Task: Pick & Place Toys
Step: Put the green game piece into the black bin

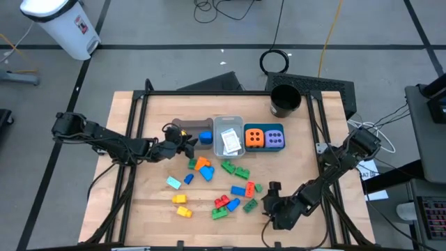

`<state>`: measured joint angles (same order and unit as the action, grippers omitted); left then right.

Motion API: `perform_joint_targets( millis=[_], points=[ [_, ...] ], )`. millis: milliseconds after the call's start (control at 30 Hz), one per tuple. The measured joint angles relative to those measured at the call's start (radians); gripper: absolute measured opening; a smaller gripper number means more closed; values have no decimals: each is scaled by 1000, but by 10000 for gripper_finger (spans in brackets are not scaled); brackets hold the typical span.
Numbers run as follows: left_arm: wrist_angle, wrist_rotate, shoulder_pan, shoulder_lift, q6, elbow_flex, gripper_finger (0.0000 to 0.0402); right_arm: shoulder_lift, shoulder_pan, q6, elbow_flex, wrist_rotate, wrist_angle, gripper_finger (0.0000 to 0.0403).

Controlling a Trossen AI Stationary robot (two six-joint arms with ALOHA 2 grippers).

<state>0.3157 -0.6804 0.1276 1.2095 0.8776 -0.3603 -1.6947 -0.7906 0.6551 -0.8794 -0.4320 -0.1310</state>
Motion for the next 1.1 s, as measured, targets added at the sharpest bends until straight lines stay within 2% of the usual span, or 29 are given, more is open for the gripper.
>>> perform_joint_targets(
  millis=[133, 300, 533, 733, 967, 1100],
  points=[
    [3, 0, 0, 0, 0, 0, 207, -1, 6, -129, 0, -71, -1, 251],
    [3, 0, 0, 0, 0, 0, 207, 0, 41, -333, 0, -84, 77, 251],
    [3, 0, 0, 0, 1, 0, 207, -3, 145, -468, 0, 124, 198, 251],
    [3, 1, 0, 0, 0, 0, 207, -76, 204, -572, -1, 278, 238, 251],
    [3, 2, 0, 0, -1, 0, 207, -101, 209, -580, -2, 298, 240, 247],
    [3, 8, 0, 0, 0, 0, 207, -85, 208, -581, -1, 302, 225, 216]
  ],
)
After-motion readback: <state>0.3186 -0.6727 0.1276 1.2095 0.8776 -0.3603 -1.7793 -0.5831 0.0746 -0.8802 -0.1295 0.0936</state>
